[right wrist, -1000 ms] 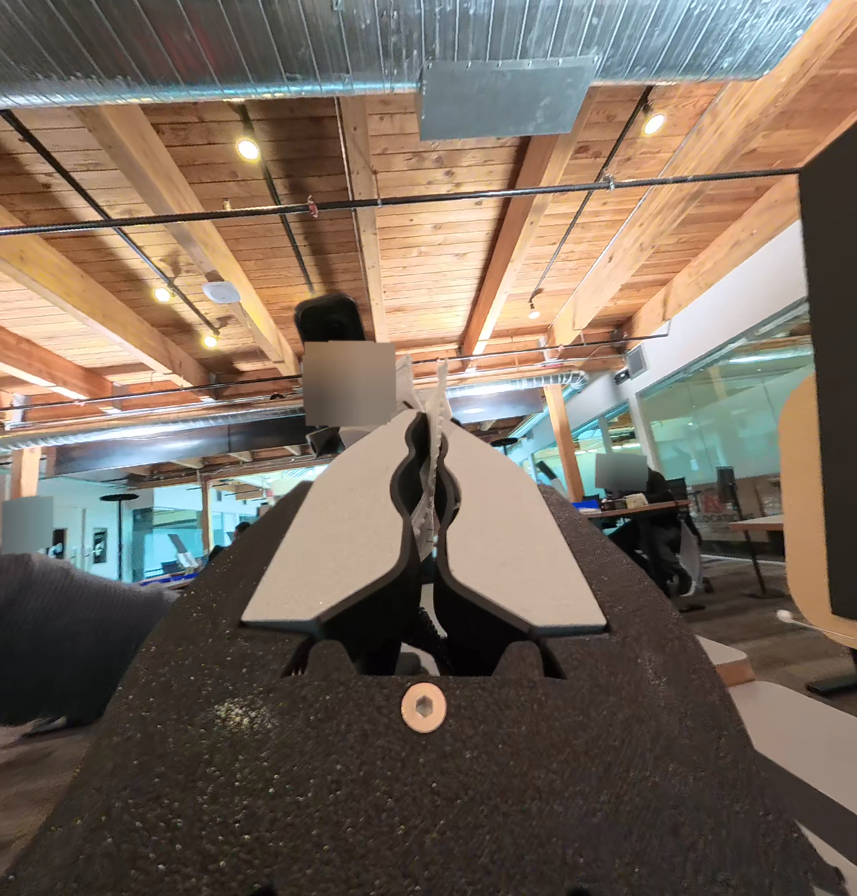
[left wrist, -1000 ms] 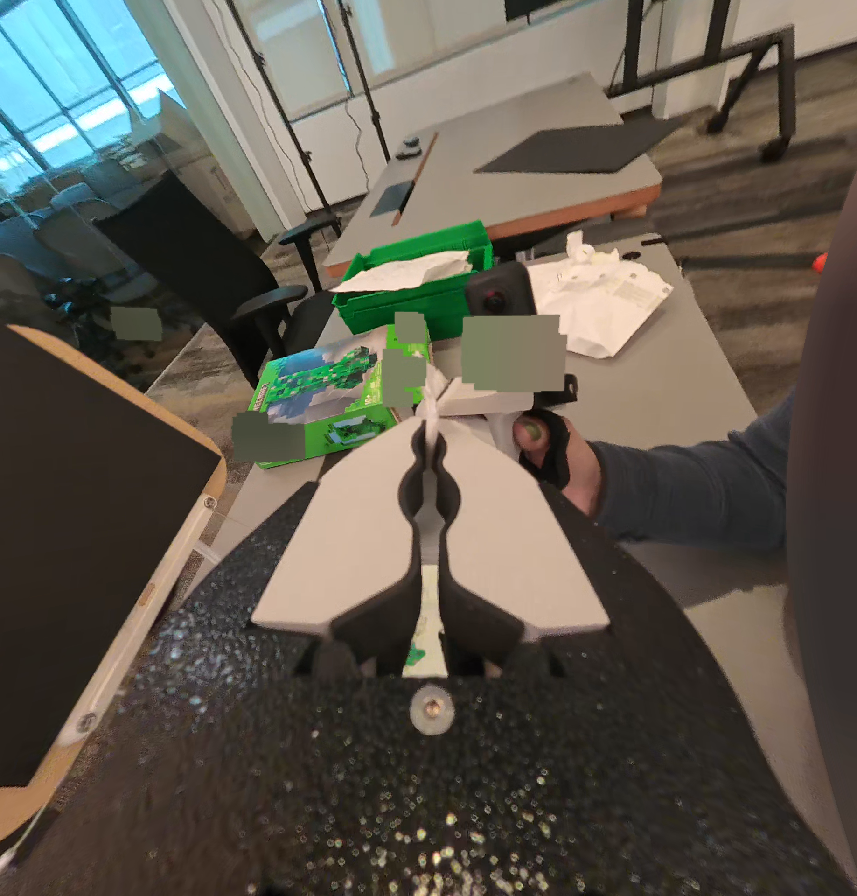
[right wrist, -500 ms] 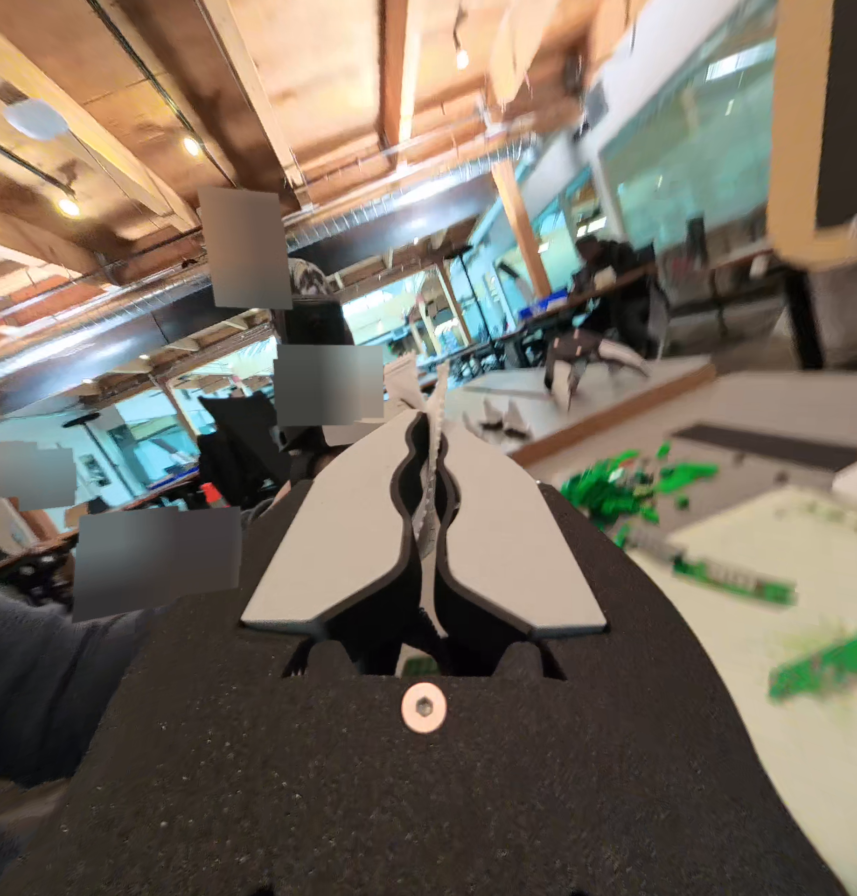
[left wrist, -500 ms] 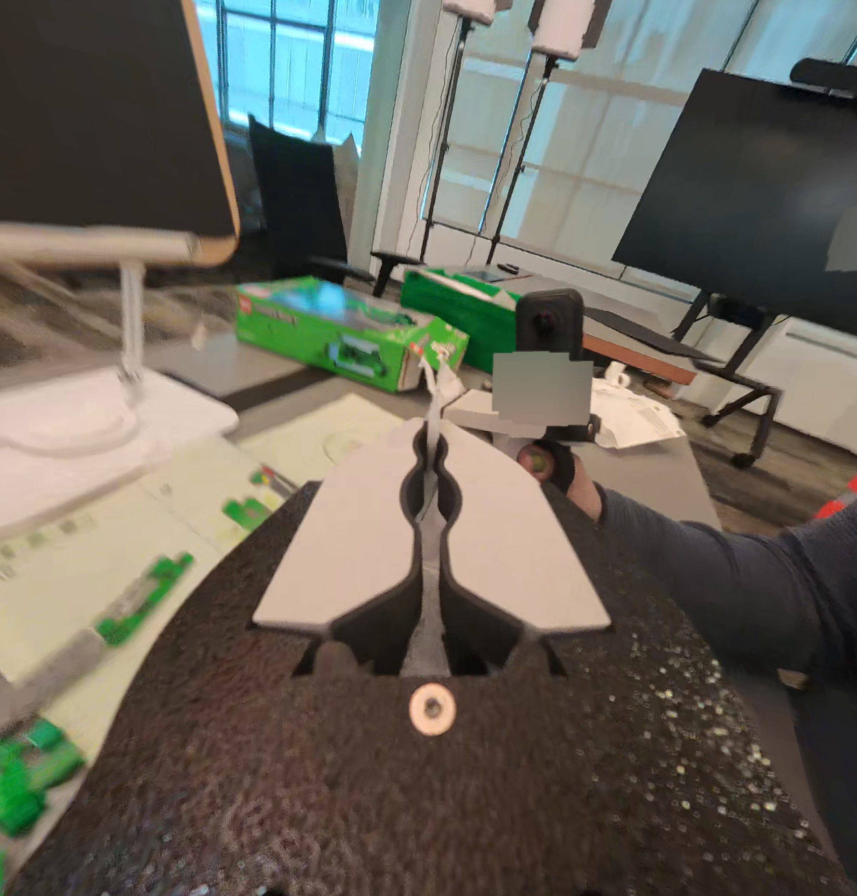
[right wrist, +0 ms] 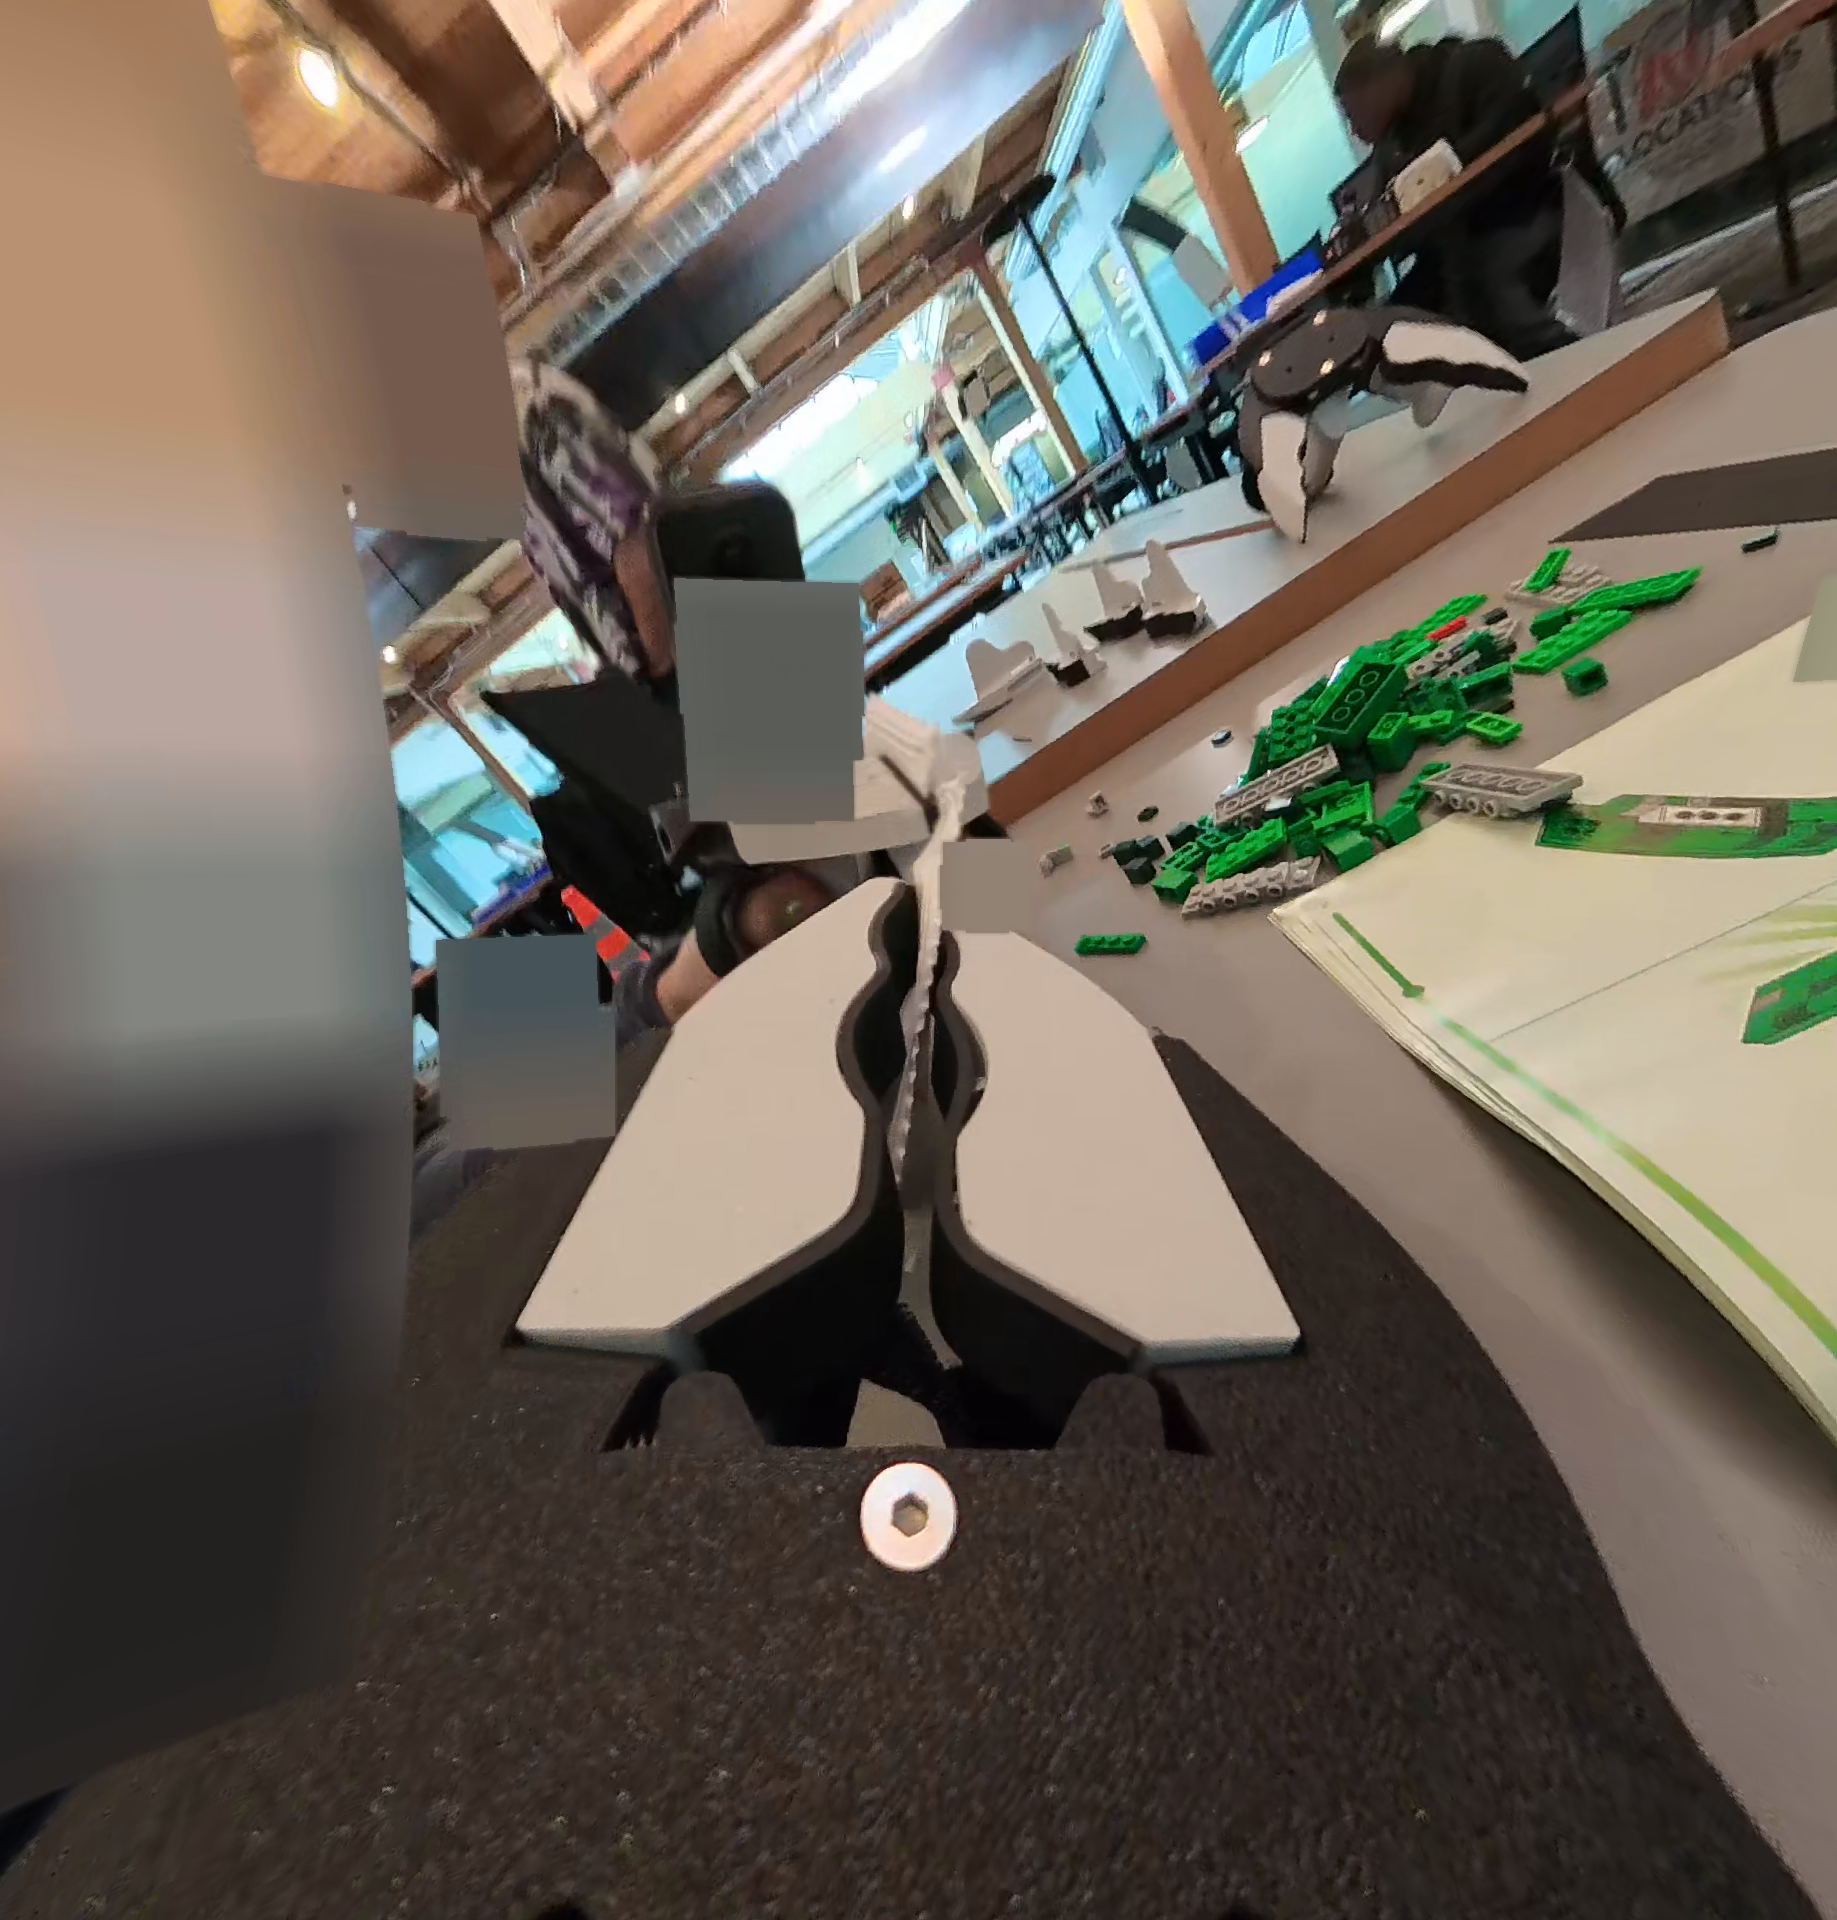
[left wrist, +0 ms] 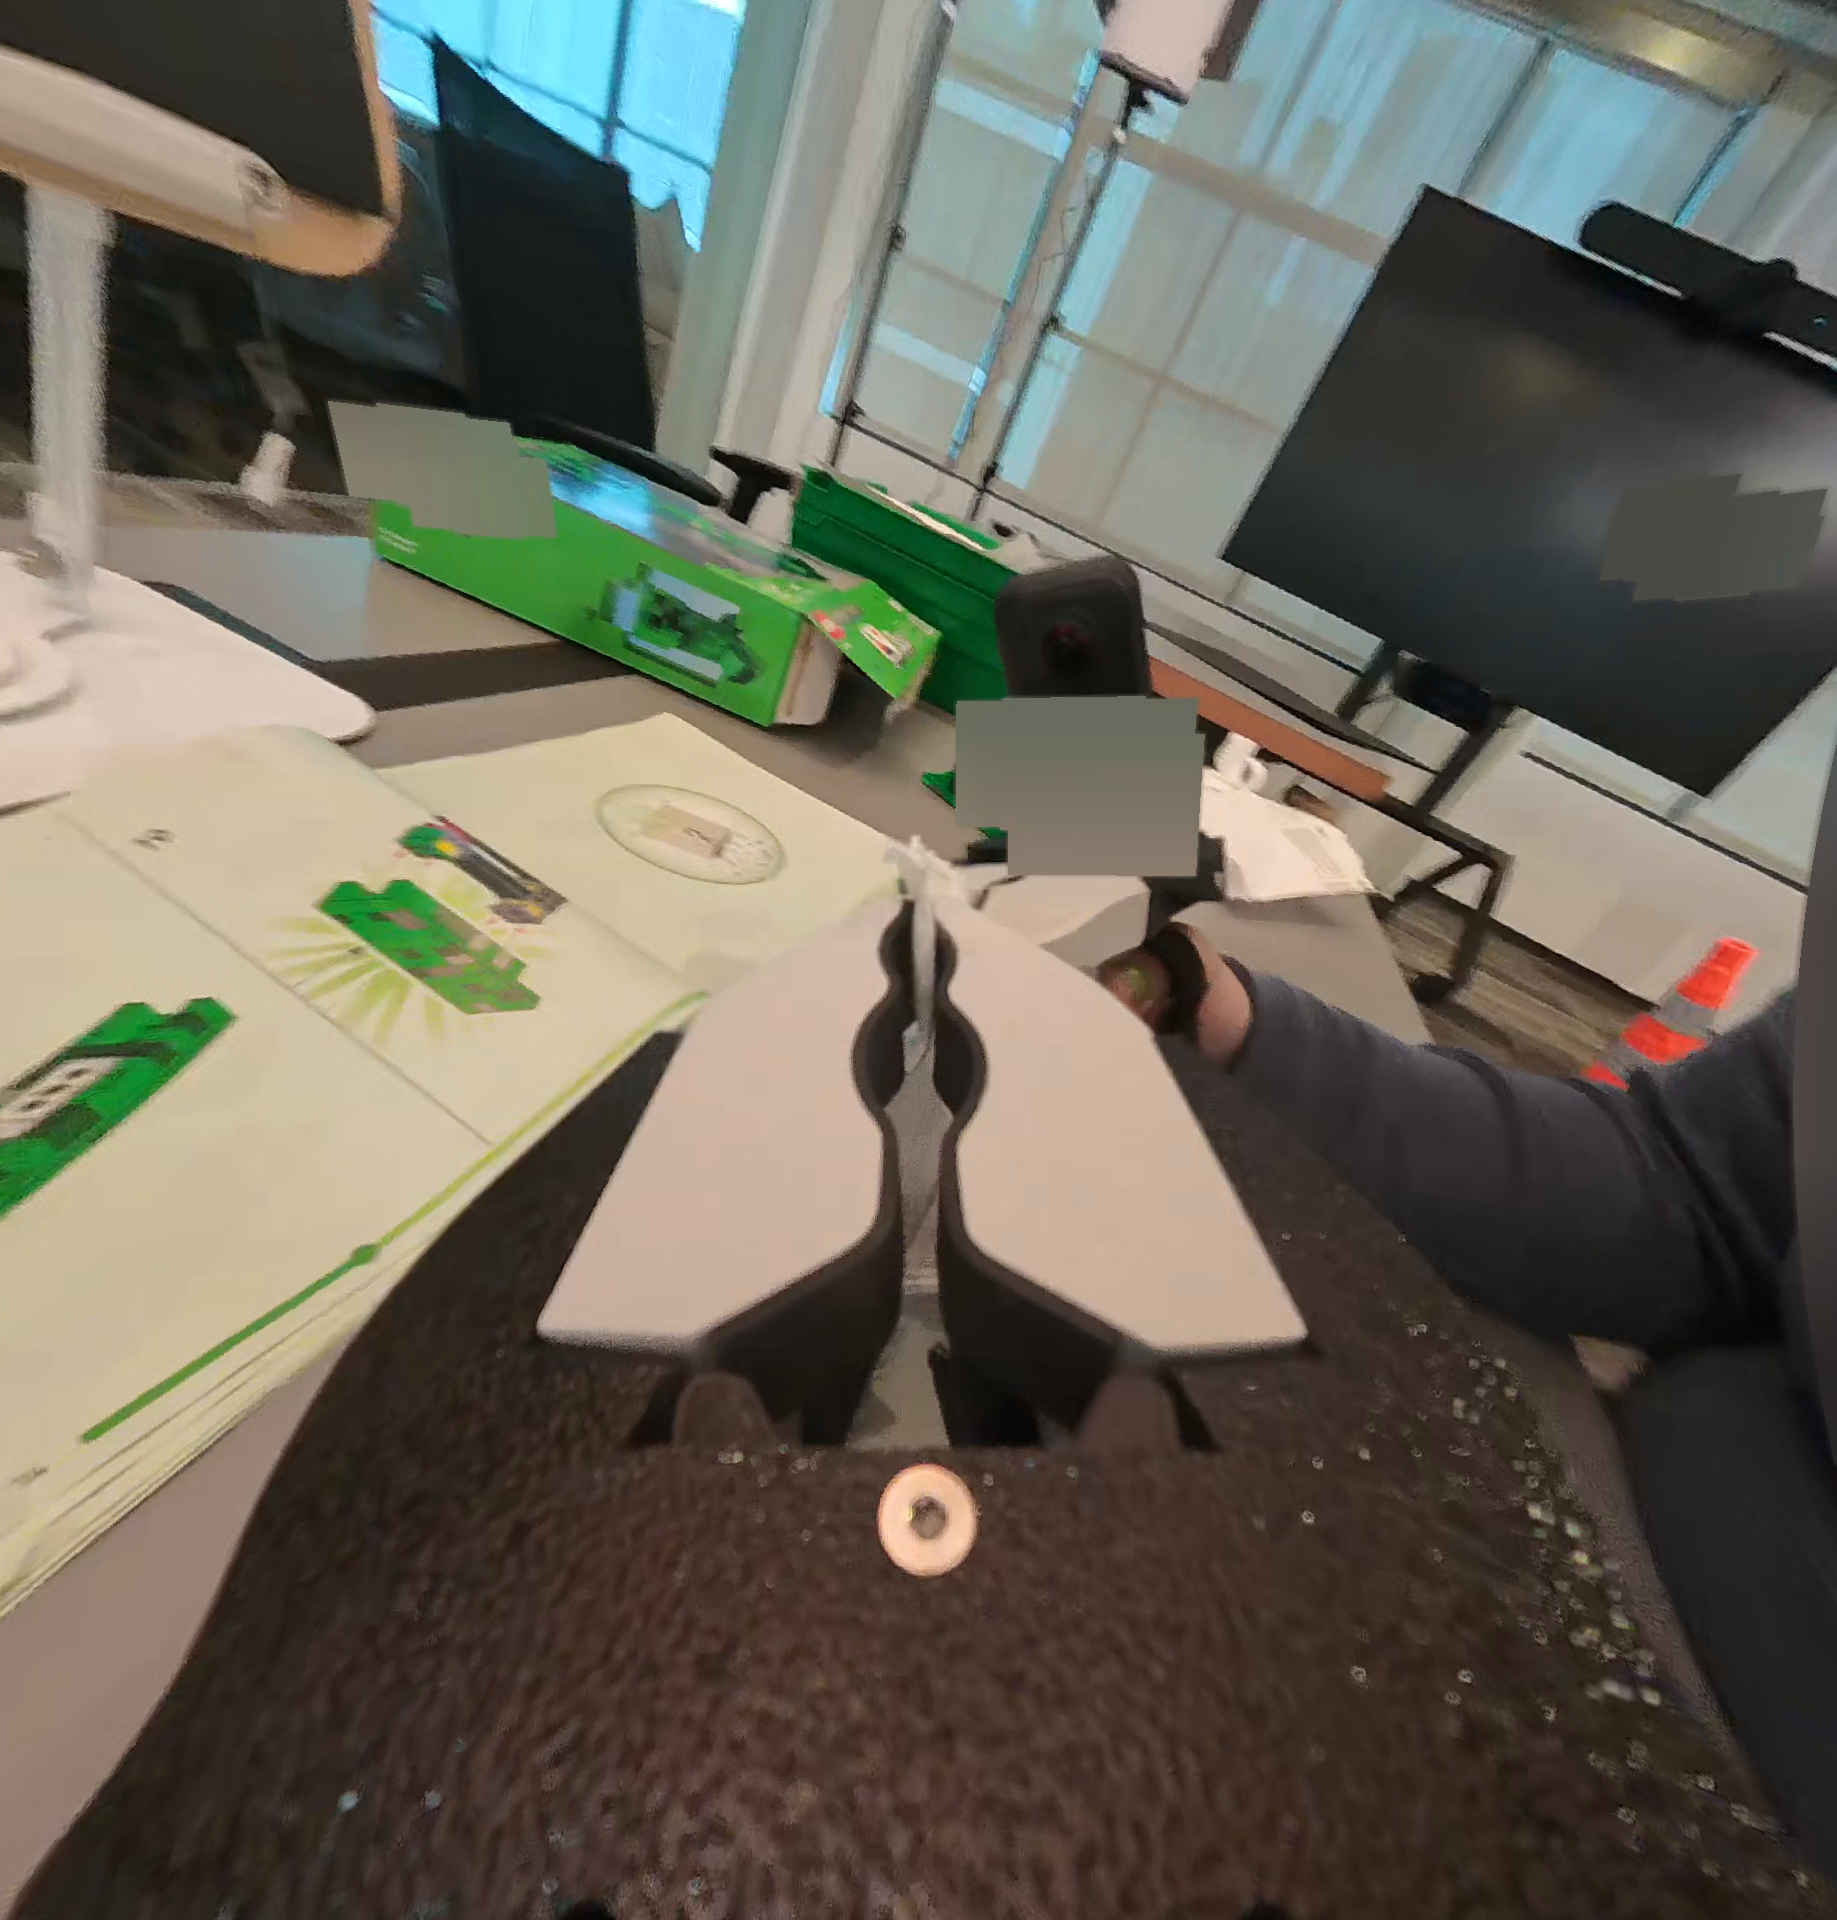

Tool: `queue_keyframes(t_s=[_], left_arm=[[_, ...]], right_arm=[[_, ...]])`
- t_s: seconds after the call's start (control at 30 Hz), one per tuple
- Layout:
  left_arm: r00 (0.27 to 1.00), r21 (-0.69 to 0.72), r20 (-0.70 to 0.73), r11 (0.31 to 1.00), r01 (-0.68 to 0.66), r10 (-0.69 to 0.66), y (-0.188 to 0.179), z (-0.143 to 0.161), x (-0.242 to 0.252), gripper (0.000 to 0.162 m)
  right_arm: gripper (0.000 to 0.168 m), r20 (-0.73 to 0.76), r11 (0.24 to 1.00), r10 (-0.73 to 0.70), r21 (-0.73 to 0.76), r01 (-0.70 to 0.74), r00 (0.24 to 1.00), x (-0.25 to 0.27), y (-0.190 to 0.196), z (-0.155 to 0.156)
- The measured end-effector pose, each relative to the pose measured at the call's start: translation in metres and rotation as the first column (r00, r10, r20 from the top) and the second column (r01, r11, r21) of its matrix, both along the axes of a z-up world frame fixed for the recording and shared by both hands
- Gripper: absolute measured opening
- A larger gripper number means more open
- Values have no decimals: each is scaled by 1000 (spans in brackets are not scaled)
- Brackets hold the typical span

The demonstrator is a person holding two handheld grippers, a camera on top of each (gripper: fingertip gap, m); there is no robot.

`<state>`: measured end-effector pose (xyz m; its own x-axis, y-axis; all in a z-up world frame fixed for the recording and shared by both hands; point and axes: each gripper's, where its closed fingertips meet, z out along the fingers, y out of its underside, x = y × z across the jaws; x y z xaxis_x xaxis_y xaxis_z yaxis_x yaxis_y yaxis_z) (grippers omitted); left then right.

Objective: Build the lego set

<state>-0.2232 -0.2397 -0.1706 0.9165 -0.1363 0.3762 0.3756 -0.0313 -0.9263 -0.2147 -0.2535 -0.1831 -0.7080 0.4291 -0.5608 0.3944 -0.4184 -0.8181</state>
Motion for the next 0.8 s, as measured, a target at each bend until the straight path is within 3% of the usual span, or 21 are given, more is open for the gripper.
queue_keyframes(t_s=[0.2,0.37,0.8], left_arm=[[954,204,236,950,-235,185,2,3,-21,0],[913,292,297,883,-366,280,-1,8,-28,0],[860,332,358,811,-481,363,-10,11,-36,0]], right_arm=[[0,19,968,-176,-179,176,984,-16,9,5],[0,26,910,-307,-285,301,951,-19,14,10],[0,7,883,-387,-286,372,922,-19,12,12]])
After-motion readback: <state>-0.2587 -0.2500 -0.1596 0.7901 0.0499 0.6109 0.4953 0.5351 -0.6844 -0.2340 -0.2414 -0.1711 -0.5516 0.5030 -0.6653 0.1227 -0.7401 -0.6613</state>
